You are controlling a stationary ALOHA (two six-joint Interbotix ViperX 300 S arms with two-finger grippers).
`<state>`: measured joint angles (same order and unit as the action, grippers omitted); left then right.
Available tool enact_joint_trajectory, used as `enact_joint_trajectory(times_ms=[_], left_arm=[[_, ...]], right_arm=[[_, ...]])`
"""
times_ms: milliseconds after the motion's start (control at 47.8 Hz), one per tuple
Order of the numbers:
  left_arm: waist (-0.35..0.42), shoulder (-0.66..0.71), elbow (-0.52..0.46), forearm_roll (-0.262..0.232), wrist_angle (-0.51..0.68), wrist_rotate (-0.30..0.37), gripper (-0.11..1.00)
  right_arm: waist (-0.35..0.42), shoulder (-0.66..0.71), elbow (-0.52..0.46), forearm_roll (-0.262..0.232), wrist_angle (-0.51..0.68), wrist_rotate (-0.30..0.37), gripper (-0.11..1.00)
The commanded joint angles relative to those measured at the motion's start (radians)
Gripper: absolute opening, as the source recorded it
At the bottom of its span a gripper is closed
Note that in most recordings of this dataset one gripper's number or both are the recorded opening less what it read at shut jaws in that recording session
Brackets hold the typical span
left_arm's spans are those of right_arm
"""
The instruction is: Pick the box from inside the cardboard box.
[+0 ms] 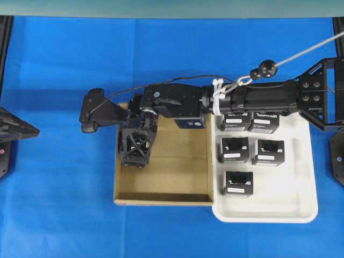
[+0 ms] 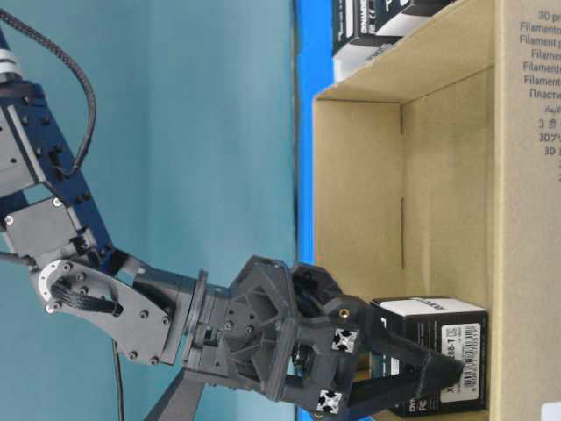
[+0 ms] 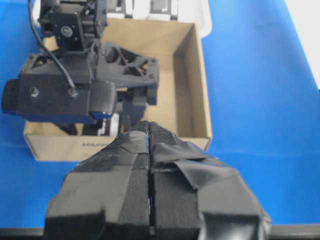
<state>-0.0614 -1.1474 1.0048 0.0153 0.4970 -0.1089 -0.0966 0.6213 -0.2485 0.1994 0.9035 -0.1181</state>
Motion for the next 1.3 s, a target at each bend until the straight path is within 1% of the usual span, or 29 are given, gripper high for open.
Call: enact_joint_trajectory(times_ms=[0, 42, 147, 168, 419, 565, 649, 796, 1068, 1277], left_arm=[[0.006, 0.005, -0.031, 0.002, -0.009, 0.002, -0.07], [0.006, 0.003, -0.031, 0.002, -0.009, 0.002, -0.07], [0.006, 0.003, -0.031, 0.002, -0.009, 0.002, -0.07], [0.006, 0.003, -0.031, 0.002, -0.009, 0.002, -0.07], [0.006, 0.003, -0.029, 0.002, -0.005, 0.003, -0.07], [0.006, 0.003, -0.031, 0.002, -0.005, 0.003, -0.07], [0.006, 0.002, -0.031, 0.002, -0.005, 0.003, -0.07], [0.006, -0.002, -0.032, 0.002, -0.005, -0.002, -0.07], [0.006, 0.000, -0.031, 0.002, -0.005, 0.000, -0.07], [0.006, -0.003, -0.032, 0.002, -0.005, -0.002, -0.07]], right_arm=[[0.017, 0.003, 0.002, 0.003, -0.005, 0.002, 0.94], [0.020, 0.003, 0.002, 0.002, -0.006, 0.002, 0.87], [0.026, 0.002, 0.000, 0.003, -0.012, 0.002, 0.62], [0.026, 0.002, 0.000, 0.003, -0.014, 0.002, 0.60], [0.021, -0.014, -0.006, 0.002, -0.002, 0.000, 0.60], [0.014, -0.071, -0.017, 0.002, 0.025, 0.002, 0.60], [0.005, -0.118, -0.029, 0.002, 0.063, 0.002, 0.60], [-0.014, -0.192, -0.064, 0.002, 0.170, -0.002, 0.60], [-0.023, -0.314, -0.236, -0.002, 0.413, -0.002, 0.60], [-0.021, -0.348, -0.331, -0.002, 0.580, -0.002, 0.60]])
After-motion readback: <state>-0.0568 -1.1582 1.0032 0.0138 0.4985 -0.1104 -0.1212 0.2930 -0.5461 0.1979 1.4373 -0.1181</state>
